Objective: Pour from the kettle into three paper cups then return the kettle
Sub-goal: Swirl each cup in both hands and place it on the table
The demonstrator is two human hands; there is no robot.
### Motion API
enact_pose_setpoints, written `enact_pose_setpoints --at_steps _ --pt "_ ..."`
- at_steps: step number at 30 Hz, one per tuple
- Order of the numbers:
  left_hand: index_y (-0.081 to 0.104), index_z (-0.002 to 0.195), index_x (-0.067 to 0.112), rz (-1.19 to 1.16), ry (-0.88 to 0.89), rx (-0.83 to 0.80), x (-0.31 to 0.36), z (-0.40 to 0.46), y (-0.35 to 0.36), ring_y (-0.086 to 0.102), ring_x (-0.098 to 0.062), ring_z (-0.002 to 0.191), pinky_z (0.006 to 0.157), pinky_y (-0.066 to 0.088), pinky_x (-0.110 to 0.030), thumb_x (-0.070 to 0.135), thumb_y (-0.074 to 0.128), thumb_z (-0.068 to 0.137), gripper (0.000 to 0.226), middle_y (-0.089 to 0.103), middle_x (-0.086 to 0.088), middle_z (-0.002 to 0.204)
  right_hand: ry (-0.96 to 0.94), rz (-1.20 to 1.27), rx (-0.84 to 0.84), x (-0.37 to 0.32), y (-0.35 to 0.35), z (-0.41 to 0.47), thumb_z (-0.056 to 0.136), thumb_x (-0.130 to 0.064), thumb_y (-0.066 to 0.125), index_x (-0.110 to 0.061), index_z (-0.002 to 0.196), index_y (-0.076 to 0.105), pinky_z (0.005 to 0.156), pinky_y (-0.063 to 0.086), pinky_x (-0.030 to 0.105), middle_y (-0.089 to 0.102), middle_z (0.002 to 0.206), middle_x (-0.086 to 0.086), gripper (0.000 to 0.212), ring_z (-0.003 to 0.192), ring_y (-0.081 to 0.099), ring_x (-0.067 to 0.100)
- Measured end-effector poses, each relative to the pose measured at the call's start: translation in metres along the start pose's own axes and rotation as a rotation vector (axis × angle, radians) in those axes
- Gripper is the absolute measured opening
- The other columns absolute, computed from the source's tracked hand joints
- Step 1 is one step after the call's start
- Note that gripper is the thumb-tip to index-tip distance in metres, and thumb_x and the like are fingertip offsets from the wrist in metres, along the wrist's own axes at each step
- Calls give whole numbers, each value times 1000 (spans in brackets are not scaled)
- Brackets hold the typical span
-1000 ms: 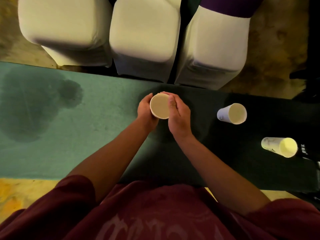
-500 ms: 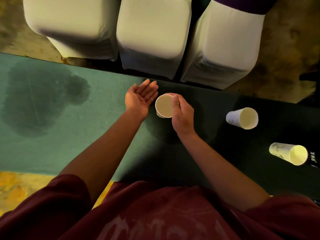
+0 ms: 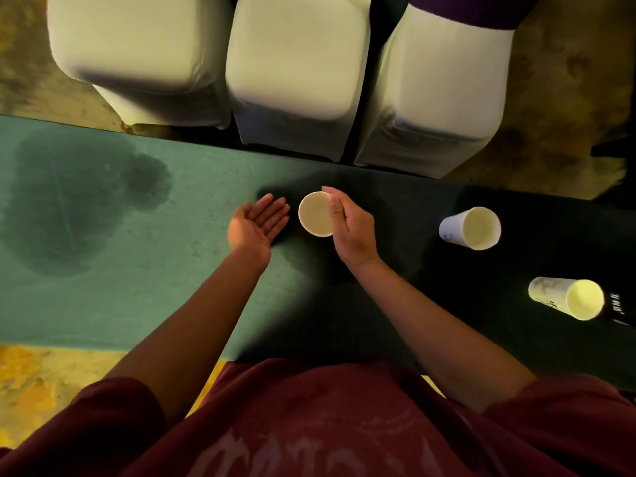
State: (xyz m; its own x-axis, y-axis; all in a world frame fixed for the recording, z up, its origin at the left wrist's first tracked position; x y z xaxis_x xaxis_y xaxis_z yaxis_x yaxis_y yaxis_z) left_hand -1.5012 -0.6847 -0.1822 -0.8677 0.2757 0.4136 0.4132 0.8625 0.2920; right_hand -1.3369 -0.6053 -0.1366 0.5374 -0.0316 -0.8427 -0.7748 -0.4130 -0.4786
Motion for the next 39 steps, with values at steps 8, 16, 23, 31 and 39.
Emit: enact_pose_setpoints --at_steps 8,16,23,31,39 --pt "69 102 3 103 9 142 -41 -35 -23 74 -29 91 83 58 -37 30 30 102 47 73 -19 103 -34 143 64 -32 -50 -17 103 -26 48 -2 142 54 111 45 27 61 141 13 46 130 57 15" --pt "62 77 1 280 -4 214 -109 -90 -12 73 -30 76 70 57 -37 27 34 102 46 73 -21 84 -111 200 342 -15 -173 -85 100 -5 52 -2 128 61 95 48 17 66 127 10 30 115 62 5" --pt "64 77 -1 474 -29 103 -199 -116 52 72 -29 65 72 56 -39 29 30 102 52 72 -19 73 -122 132 452 52 -258 -144 98 -9 52 -5 123 64 96 53 32 65 122 6 28 113 63 16" --pt "59 95 -1 593 -75 -31 -287 -145 145 67 -34 74 63 58 -38 39 29 106 51 67 -22 86 -56 -55 594 126 -338 -180 102 -17 50 -12 129 64 114 39 49 57 144 2 31 142 44 19" --pt "63 117 4 754 -116 -104 -351 -162 203 69 -33 102 95 55 -46 50 34 104 56 71 -17 109 246 14 619 206 -382 -180 103 -34 44 -13 150 41 116 35 37 41 157 8 52 145 38 23"
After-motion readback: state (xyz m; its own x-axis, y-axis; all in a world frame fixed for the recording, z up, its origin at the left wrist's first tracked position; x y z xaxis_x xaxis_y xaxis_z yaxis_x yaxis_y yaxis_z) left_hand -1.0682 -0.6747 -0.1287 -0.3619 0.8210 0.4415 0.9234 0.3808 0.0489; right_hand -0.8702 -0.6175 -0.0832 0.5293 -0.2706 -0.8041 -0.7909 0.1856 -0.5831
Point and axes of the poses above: each hand's wrist, its own z-axis towards the middle knuckle, its own y-axis out of the palm, x = y × z, the point moved 4 cm from there along z, towards the middle knuckle
